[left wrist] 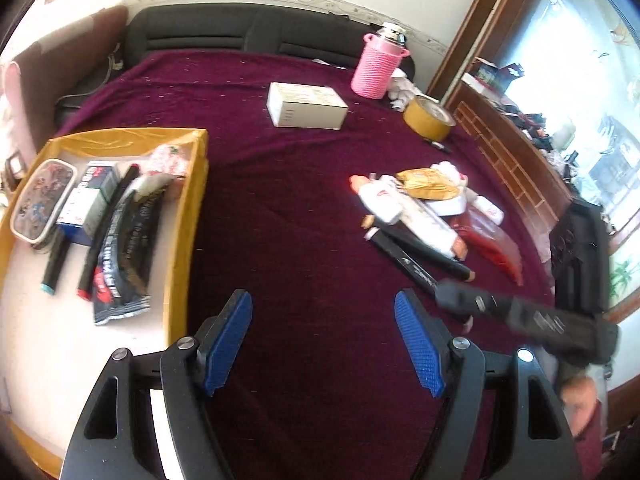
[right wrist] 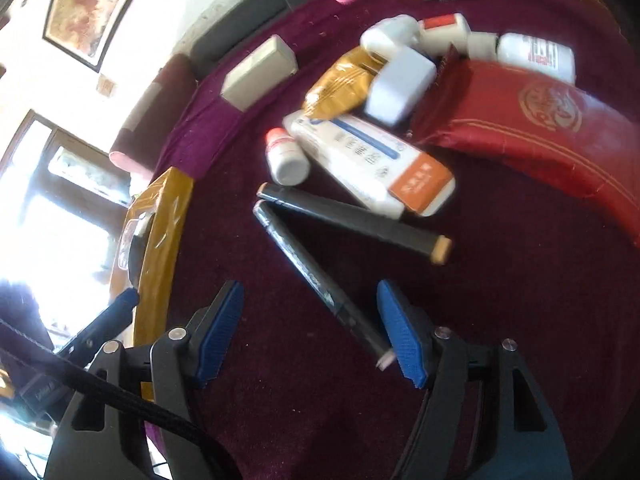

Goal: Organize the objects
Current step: 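Grasp a black marker with the left gripper while the right gripper grasps the orange-capped marker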

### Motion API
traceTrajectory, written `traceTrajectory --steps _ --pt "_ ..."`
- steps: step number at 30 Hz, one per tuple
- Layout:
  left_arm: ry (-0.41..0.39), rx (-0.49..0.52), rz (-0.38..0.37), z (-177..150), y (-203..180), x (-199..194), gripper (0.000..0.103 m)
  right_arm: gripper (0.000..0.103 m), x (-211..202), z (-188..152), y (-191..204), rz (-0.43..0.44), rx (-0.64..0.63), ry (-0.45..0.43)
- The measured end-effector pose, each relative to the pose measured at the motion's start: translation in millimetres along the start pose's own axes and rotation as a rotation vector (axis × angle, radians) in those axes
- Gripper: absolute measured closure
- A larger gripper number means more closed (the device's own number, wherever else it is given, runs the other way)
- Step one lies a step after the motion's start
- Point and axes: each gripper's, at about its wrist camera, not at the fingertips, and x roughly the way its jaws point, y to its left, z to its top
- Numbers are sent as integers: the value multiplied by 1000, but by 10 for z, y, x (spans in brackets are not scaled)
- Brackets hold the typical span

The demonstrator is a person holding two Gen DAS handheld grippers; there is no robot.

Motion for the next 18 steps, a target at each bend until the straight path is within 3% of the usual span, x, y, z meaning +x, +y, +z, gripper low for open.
traceTrajectory --steps 3,4,7,11,16,17,18 --pt "5 3 28 -9 31 13 35 33 233 -176 157 290 33 178" --pt "8 11 31 -13 24 33 35 33 251 -227 224 301 23 192" --pt "21 61 55 -53 -78 107 35 33 66 -219 304 156 -68 80" --pt "49 181 89 -139 -322 342 35 33 -218 -176 174 29 -73 -50" --pt "39 473 173 -283 -766 668 35 33 -339 -122 39 -51 -71 -91" --pt "55 522 180 -326 -831 729 37 33 -352 -78 -3 -51 -69 -94" --pt "59 544 173 -352 -864 749 51 33 -369 -48 -26 -50 -68 -96"
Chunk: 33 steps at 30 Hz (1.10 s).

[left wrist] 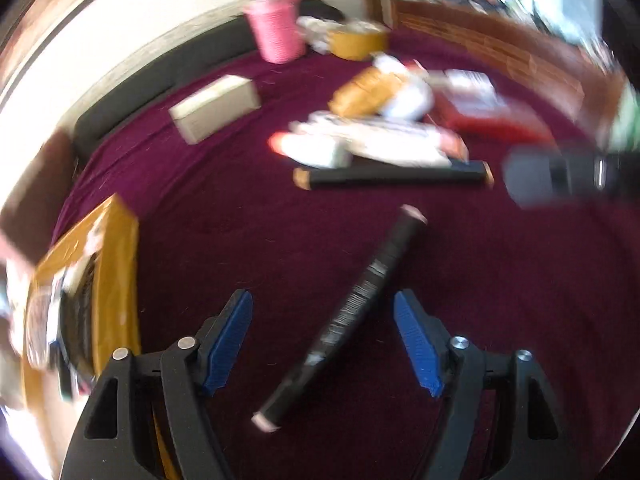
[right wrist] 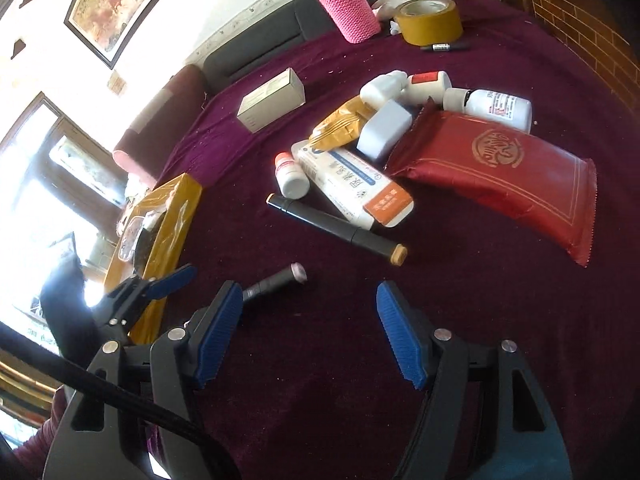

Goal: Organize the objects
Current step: 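Grasp a black marker with the left gripper while the right gripper grasps the orange-capped marker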

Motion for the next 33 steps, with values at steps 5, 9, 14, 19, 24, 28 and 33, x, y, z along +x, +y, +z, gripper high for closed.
traceTrajectory --steps 5,9,14,19,24,28,33 --pt "17 -44 -93 -72 69 -92 92 33 -39 41 39 -27 -49 -8" --pt "25 -120 -128 -231 244 -203 92 33 -10 127 164 -60 -120 -4" --pt "-3 -225 -143 -379 498 -282 92 33 223 304 316 -97 -193 56" --pt "5 -317 -212 -517 663 -177 92 33 537 396 379 -150 -242 131" --pt "-11 -357 -245 -581 711 -204 92 36 750 468 294 -198 -229 191" --pt "-17 -388 -279 -592 771 -194 92 56 761 417 317 -227 -245 212" --pt "-30 -392 -246 -573 721 -194 92 70 778 341 429 -325 -308 233"
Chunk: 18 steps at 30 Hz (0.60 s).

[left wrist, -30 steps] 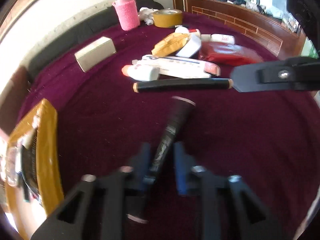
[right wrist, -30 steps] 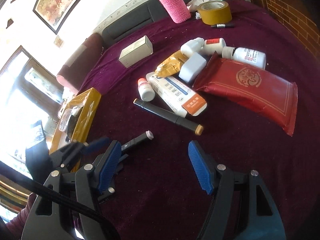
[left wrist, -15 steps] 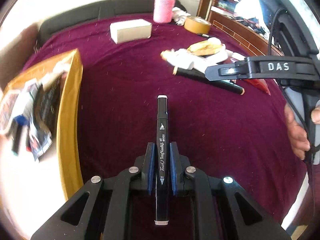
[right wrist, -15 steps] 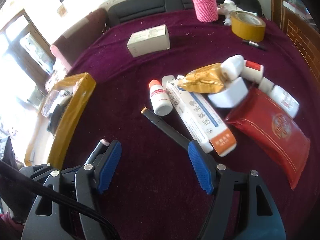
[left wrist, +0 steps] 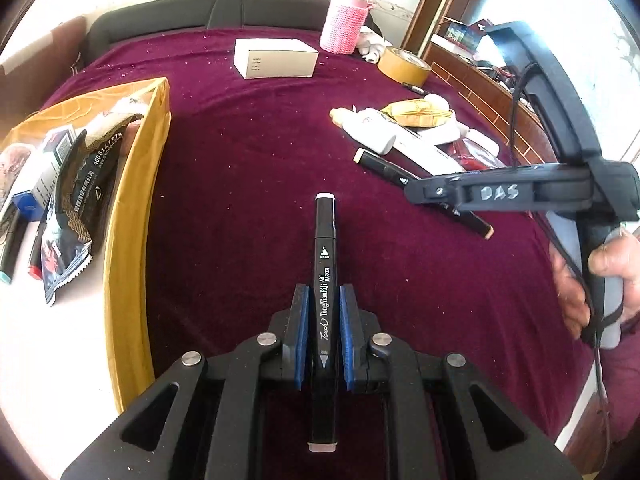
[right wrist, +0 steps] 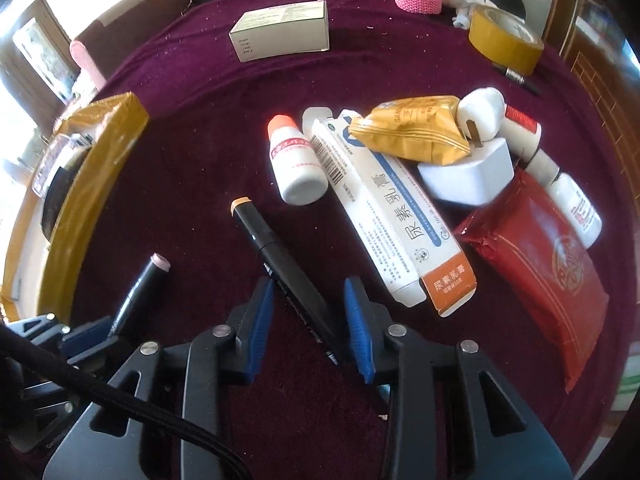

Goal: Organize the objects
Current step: 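Grasp a black marker with the left gripper while the right gripper grasps the orange-capped marker, then carry both markers into the tray and open both grippers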

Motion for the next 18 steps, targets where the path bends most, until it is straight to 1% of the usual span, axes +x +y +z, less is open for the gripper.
traceTrajectory --steps 2,3,4,5,6,8,13,18 --pt "-10 12 23 -8 -40 3 92 69 24 1 99 -68 -35 -20" --pt "-15 21 34 -12 -58 5 92 69 31 -11 154 -101 -56 -44" --pt "-19 24 34 -18 -63 5 92 69 29 -21 192 -120 -69 -62" --pt "-18 18 22 -30 -54 -9 92 72 22 -40 212 -132 -71 -72" --pt "-18 8 12 -42 -33 -32 92 77 11 -61 196 -116 -49 -76" --pt "-45 -5 9 -62 -4 -140 92 90 -27 -113 149 -88 2 -77" --pt "-134 -13 5 -90 29 -492 92 91 -171 -329 68 30 95 -99" --pt "-189 -54 8 -137 199 -813 91 91 -481 -518 73 170 163 -153"
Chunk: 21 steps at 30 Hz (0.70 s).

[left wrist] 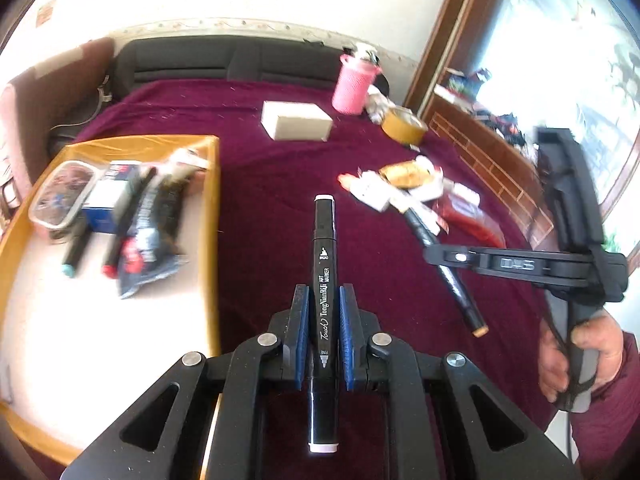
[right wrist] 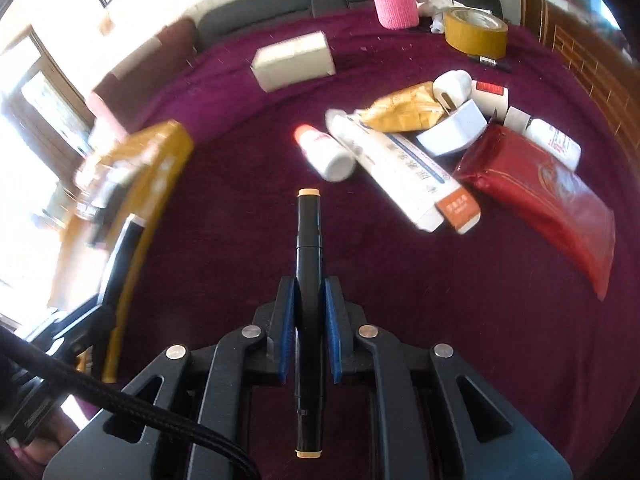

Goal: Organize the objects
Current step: 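Carry both markers into the tray and open both grippers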

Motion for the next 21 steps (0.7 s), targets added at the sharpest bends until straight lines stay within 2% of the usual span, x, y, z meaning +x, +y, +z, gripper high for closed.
traceTrajectory --steps 5,9,15,18,21 --pt "-47 -60 88 57 444 -333 91 91 -250 26 316 138 -1 -28" --pt "-31 -104 190 140 892 -462 91 91 -224 84 721 264 -4 -11" --pt "12 -108 317 215 1448 -468 91 90 234 215 1324 372 10 68" --pt "51 -128 344 201 1691 -419 91 90 517 271 1607 407 26 125" --pt "85 -152 323 132 1849 -340 91 90 760 258 1898 429 21 179"
